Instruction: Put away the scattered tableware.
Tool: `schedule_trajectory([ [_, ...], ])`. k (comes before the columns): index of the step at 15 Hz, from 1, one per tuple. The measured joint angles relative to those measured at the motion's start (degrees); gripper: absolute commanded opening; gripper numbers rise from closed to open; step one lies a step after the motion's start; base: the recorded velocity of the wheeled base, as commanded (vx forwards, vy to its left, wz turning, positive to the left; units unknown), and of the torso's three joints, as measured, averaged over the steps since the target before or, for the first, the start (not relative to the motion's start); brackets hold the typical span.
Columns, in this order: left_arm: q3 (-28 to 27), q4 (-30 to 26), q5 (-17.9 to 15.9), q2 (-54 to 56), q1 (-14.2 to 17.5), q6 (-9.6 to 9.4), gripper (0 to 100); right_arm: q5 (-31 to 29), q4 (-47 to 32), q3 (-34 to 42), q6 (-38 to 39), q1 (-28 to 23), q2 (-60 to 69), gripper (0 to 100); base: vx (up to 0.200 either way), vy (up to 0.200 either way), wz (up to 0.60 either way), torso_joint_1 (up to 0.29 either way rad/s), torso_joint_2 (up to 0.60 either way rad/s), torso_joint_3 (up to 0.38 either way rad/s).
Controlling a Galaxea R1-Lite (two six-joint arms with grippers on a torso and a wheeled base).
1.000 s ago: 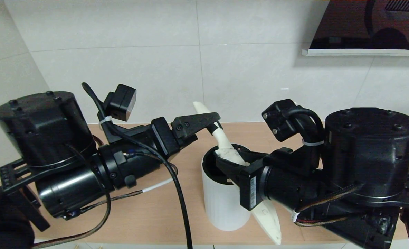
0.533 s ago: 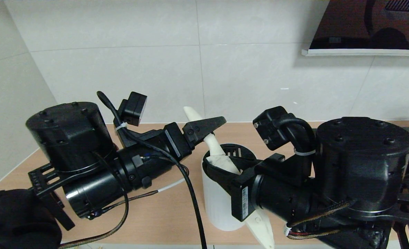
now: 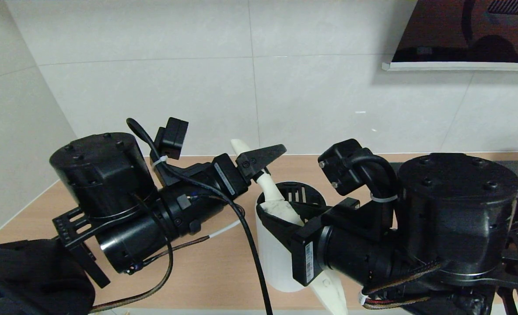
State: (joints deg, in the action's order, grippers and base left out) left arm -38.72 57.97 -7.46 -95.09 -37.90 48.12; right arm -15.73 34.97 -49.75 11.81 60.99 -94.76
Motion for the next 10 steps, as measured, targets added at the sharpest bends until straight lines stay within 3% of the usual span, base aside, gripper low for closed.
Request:
schedule_trajectory([
  [1, 0.0, -0.02, 0.0, -0.12, 0.0, -0.02, 100, -0.01, 0.0, 0.02, 0.01, 0.04, 0.0, 0, 0.0, 0.0, 0.0, 0.0, 0.0, 0.0],
  [2, 0.05, -0.02, 0.0, -0.23, -0.02, 0.0, 0, 0.0, -0.02, 0.04, -0.02, 0.04, 0.0, 0, 0.0, 0.0, 0.0, 0.0, 0.0, 0.0],
  [10, 0.07, -0.05, 0.0, -0.34, -0.05, -0.06, 0, -0.04, -0.02, 0.04, 0.01, 0.04, 0.0, 0, 0.0, 0.0, 0.0, 0.0, 0.0, 0.0],
])
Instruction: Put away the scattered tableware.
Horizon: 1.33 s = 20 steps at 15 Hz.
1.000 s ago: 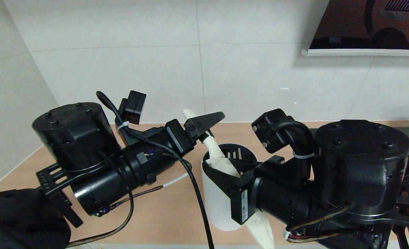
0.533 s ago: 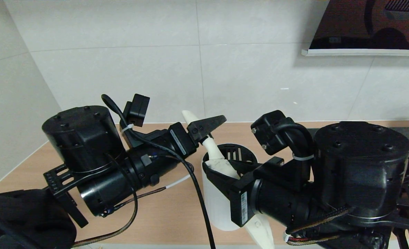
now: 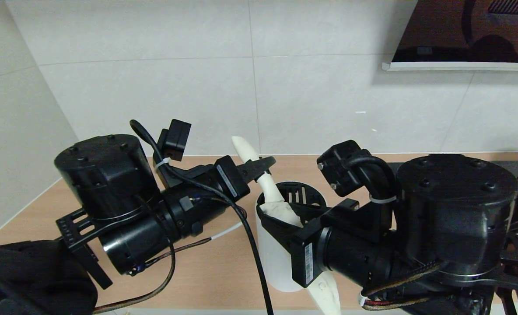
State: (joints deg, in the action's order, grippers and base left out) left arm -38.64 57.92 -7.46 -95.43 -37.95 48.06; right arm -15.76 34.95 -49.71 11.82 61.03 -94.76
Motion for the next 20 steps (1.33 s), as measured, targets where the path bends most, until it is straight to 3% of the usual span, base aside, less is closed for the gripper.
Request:
schedule_trajectory([
  [7, 0.3, 0.05, -0.2, 0.28, -0.05, -0.02, 0, -0.33, -0.04, -0.01, 0.02, -0.06, 0.2, 0, 0.0, 0.0, 0.0, 0.0, 0.0, 0.0],
  [8, 0.3, 0.07, -0.2, 0.37, -0.05, -0.02, 0, -0.4, -0.02, -0.01, 0.0, -0.11, 0.35, 100, 0.0, 0.0, 0.0, 0.0, 0.0, 0.0],
  [20, -0.51, -0.52, 0.18, 3.29, -0.02, -0.24, 0, -0.3, -0.2, -0.1, -0.2, -3.93, 3.22, 100, 0.0, 0.0, 0.0, 0.0, 0.0, 0.0],
])
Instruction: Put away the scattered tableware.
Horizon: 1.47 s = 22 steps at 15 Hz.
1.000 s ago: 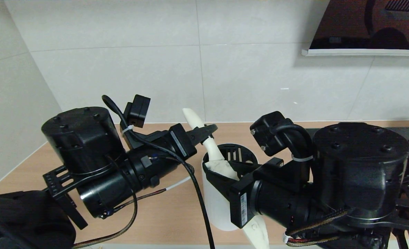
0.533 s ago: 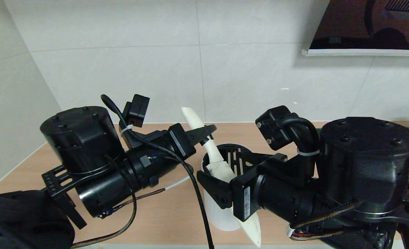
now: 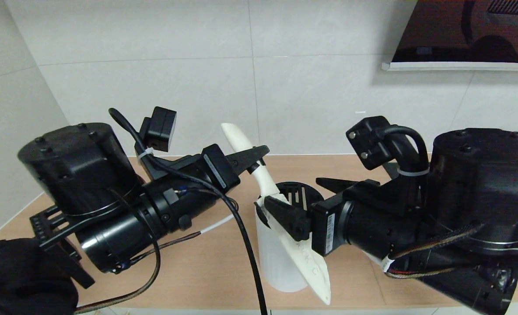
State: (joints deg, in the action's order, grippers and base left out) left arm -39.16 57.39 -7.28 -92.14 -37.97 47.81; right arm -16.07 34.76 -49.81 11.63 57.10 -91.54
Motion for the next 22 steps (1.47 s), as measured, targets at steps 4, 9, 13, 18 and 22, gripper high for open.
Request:
schedule_trajectory([
  [4, -2.93, -8.24, 2.0, 3.8, 0.02, -1.32, 0, 0.48, -0.49, -0.07, -0.11, -4.62, 2.57, 100, 0.0, 0.0, 0.0, 0.0, 0.0, 0.0],
  [9, -12.54, -21.37, 12.93, 6.17, 0.18, -2.99, 0, 0.59, -0.51, -0.18, -0.11, -7.61, 3.15, 100, 0.0, 0.0, 0.0, 0.0, 0.0, 0.0],
  [13, -16.69, -25.59, 15.08, 7.5, 0.18, -12.64, 0, 0.59, -0.51, -0.4, -0.2, -8.9, 3.32, 100, 0.0, 0.0, 0.0, 0.0, 0.0, 0.0],
  [18, -26.99, -29.32, 26.38, 5.18, -0.23, -20.77, 0, 0.61, -0.52, -0.29, -0.2, -11.18, 3.32, 100, 0.0, 0.0, 0.0, 0.0, 0.0, 0.0],
  [22, -25.59, -24.5, 35.17, 3.63, -5.16, -30.24, 0, 0.61, -0.55, -0.16, -0.2, -12.04, 3.23, 100, 0.0, 0.0, 0.0, 0.0, 0.0, 0.0],
])
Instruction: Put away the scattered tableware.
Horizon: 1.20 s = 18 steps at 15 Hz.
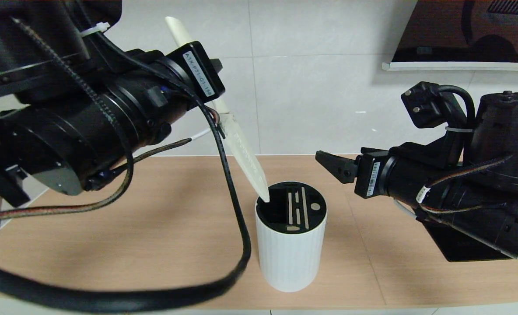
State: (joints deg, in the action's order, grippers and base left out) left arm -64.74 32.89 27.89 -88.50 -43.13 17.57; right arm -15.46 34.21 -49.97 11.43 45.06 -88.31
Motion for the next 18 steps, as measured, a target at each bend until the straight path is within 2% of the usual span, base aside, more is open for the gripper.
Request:
schedule_trajectory([
  [4, 5.4, 18.43, 6.64, -2.69, -4.72, -13.34, 0, -0.02, -0.05, 0.05, 0.0, -0.35, -0.17, 100, 0.0, 0.0, 0.0, 0.0, 0.0, 0.0],
  [6, 7.39, 27.38, 8.47, -5.92, -5.9, -18.16, 0, -0.09, -0.05, -0.09, 0.0, -0.83, -0.28, 100, 0.0, 0.0, 0.0, 0.0, 0.0, 0.0],
  [7, 7.97, 30.09, 9.17, -7.61, -6.47, -19.35, 0, -0.09, -0.02, -0.16, 0.0, -1.16, -0.33, 100, 0.0, 0.0, 0.0, 0.0, 0.0, 0.0],
  [11, 8.72, 34.28, 9.52, -12.92, -8.17, -20.03, 0, -0.09, 0.02, -0.35, -0.06, -2.56, -1.33, 100, 0.0, 0.0, 0.0, 0.0, 0.0, 0.0],
  [18, 8.94, 34.49, 9.57, -15.71, -8.48, -20.03, 0, -0.11, 0.04, -0.41, -0.09, -2.86, -1.9, 100, 0.0, 0.0, 0.0, 0.0, 0.0, 0.0],
])
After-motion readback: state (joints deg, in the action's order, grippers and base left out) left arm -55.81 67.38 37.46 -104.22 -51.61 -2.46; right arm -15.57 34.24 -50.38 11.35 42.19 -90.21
